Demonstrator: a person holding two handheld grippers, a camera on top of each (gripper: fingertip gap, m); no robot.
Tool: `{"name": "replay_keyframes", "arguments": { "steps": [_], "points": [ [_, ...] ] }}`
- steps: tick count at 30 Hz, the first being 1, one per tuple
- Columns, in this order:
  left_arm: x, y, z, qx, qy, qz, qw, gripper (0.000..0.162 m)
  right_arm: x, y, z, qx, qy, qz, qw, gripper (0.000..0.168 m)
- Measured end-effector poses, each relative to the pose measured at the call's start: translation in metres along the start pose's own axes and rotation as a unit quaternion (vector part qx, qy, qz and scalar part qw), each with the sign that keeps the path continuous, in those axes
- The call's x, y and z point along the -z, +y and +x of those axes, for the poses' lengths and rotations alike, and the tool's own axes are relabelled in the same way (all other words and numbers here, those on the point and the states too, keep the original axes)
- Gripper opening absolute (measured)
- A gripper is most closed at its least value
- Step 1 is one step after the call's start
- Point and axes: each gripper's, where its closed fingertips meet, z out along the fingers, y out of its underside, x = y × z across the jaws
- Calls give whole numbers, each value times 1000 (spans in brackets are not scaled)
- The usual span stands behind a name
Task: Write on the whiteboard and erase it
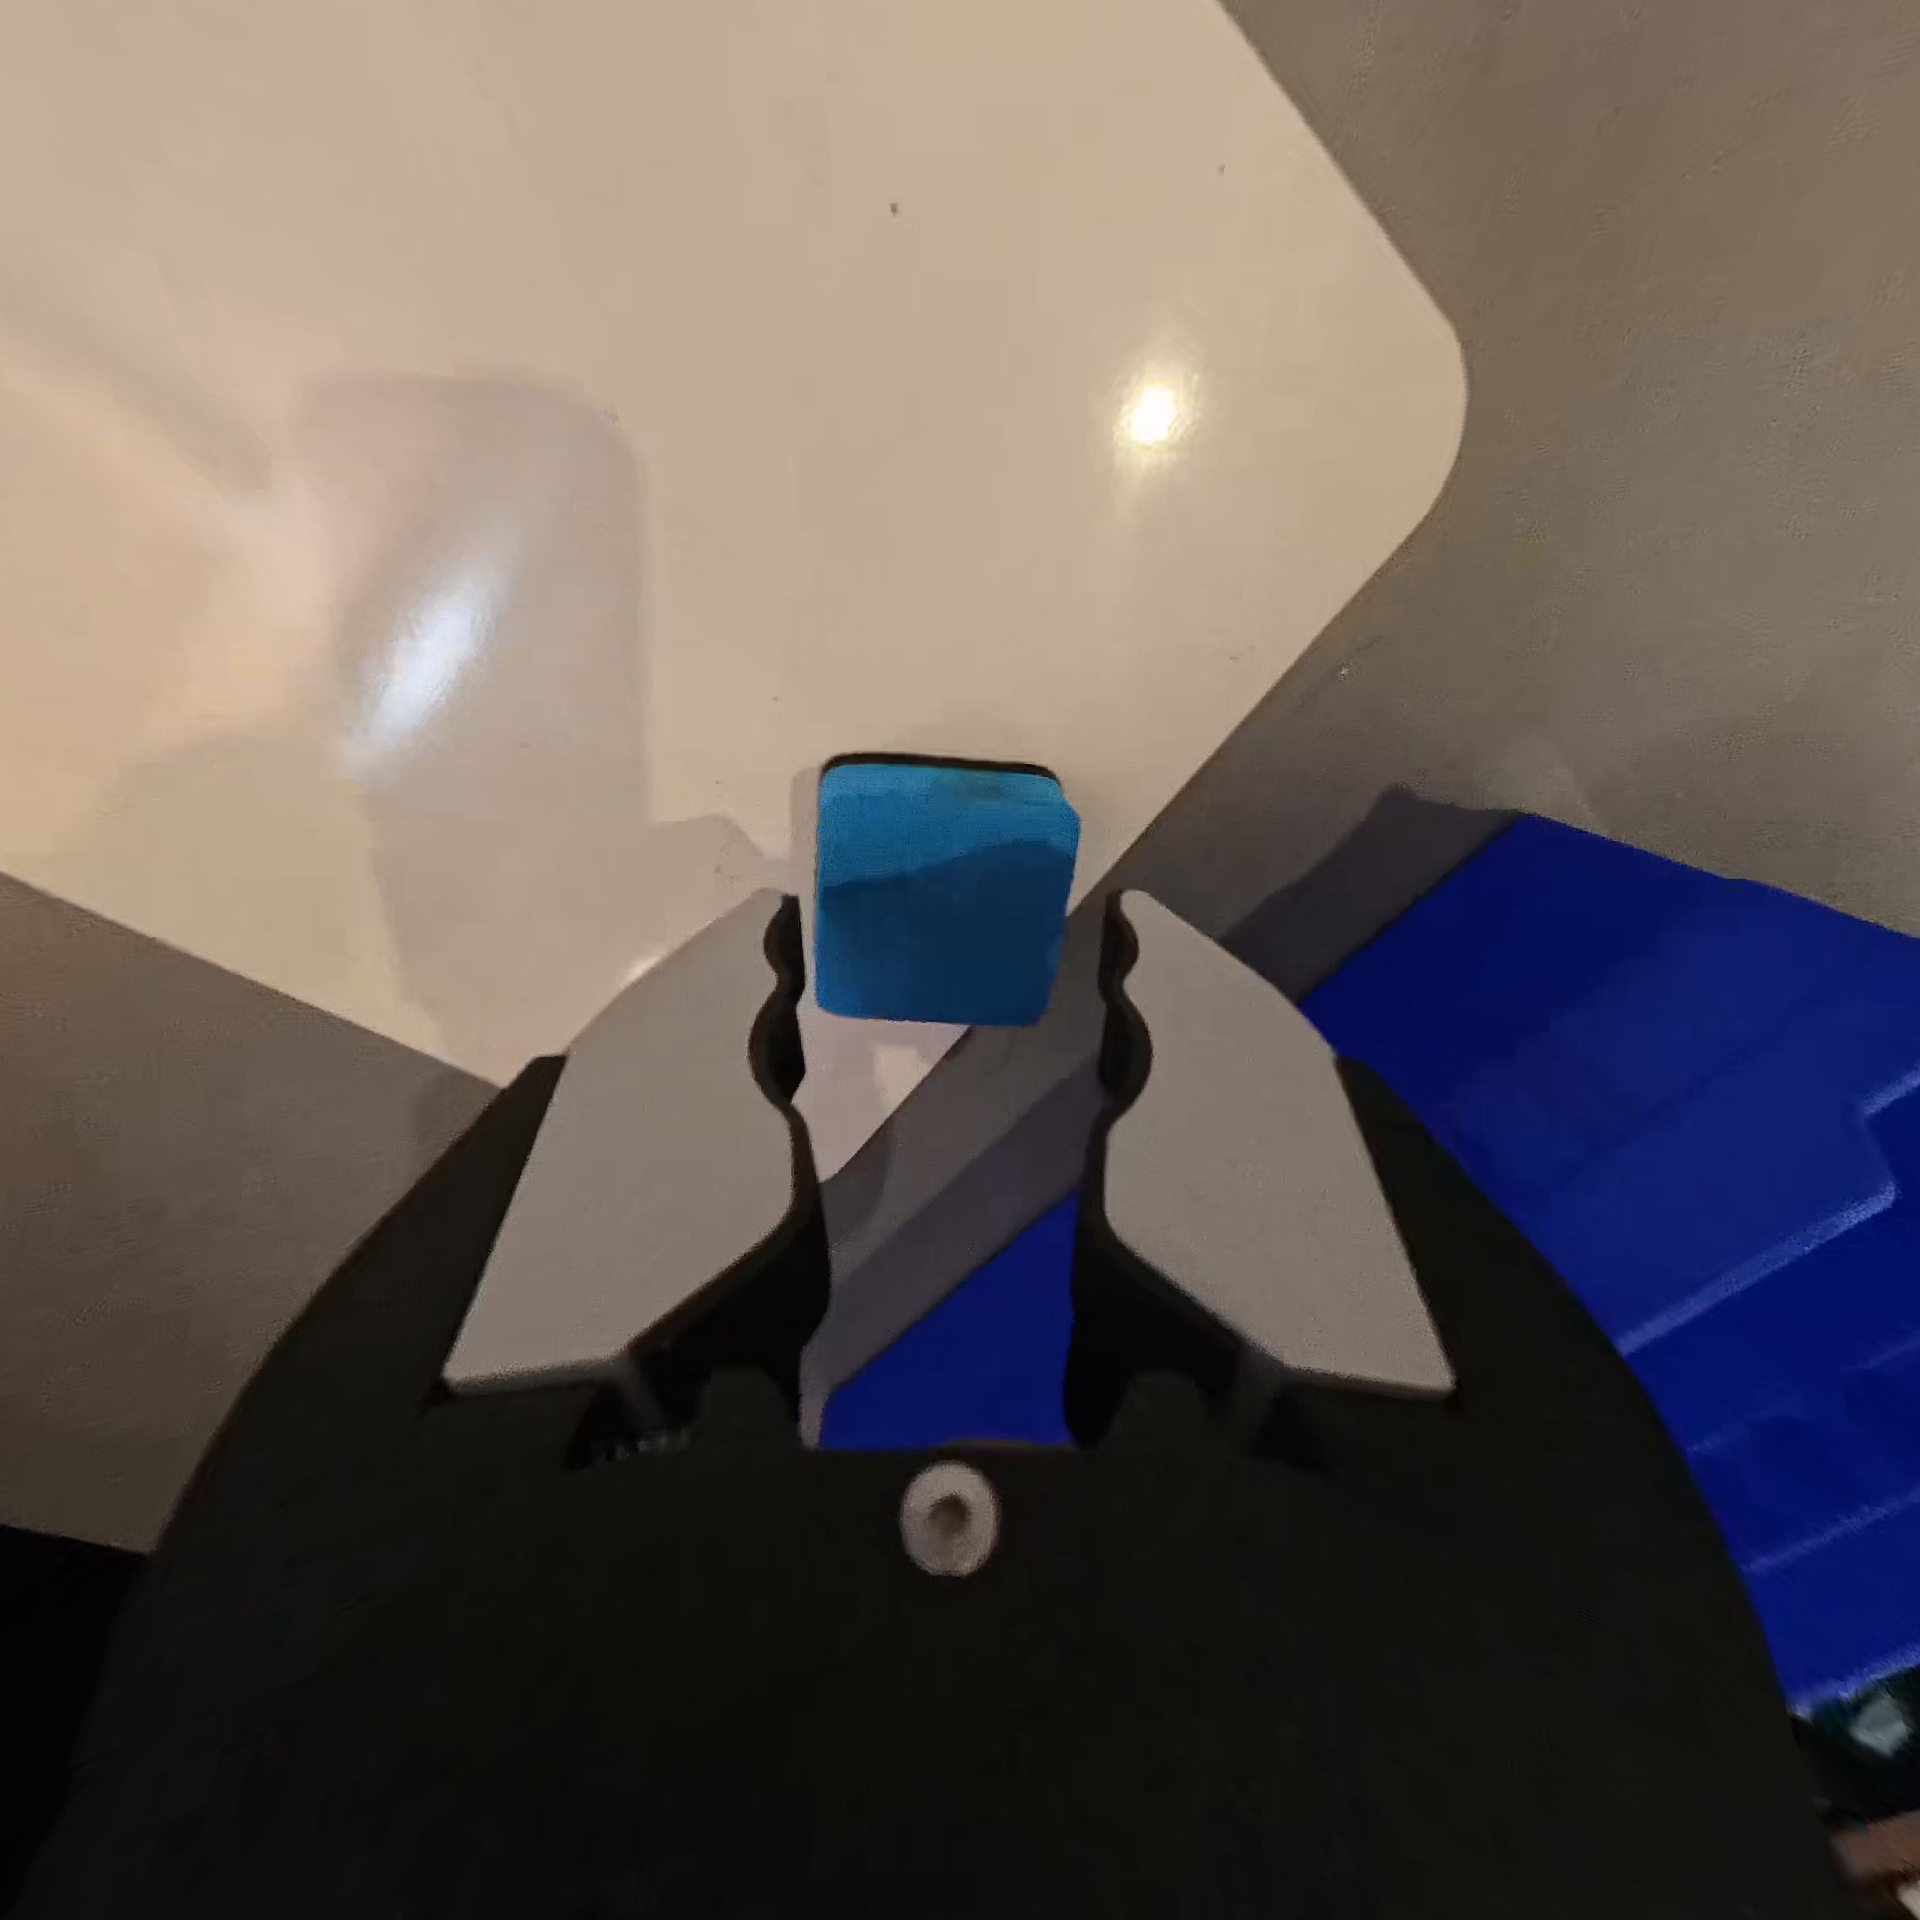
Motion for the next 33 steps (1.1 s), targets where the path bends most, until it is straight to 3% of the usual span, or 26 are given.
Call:
{"name": "replay_keyframes", "arguments": {
  "steps": [2,3,8,13,17,19,22,25,26,33],
  "points": [
    [0,0,0,0,1,1,1000,33,-12,7,9,5,40,-24,999,59],
    [0,0,0,0,1,1,1000,33,-19,9,10,1,44,-30,999,51],
    [-1,-1,0,-1,-2,3,1000,33,-26,9,-4,-18,30,7,999,52],
    [-1,-1,2,-3,-2,0,1000,31,-22,-7,-39,27,-23,47,998,51],
    [-2,-3,7,-10,0,4,1000,24,-27,5,10,-32,31,0,999,52],
    [-3,-3,7,-8,1,2,1000,25,-27,-2,7,-70,-3,19,997,51],
    [-3,-3,6,-5,3,3,1000,26,-25,-9,-14,-24,-6,24,999,51],
    [-3,-3,6,-5,3,5,1000,26,-24,11,27,-85,58,-7,995,52],
    [-3,-3,6,-6,2,6,1000,26,-27,19,30,-112,47,-18,992,52],
    [-3,-4,4,-2,1,5,1000,30,-24,1,-18,-96,-3,23,995,52]
  ]
}}
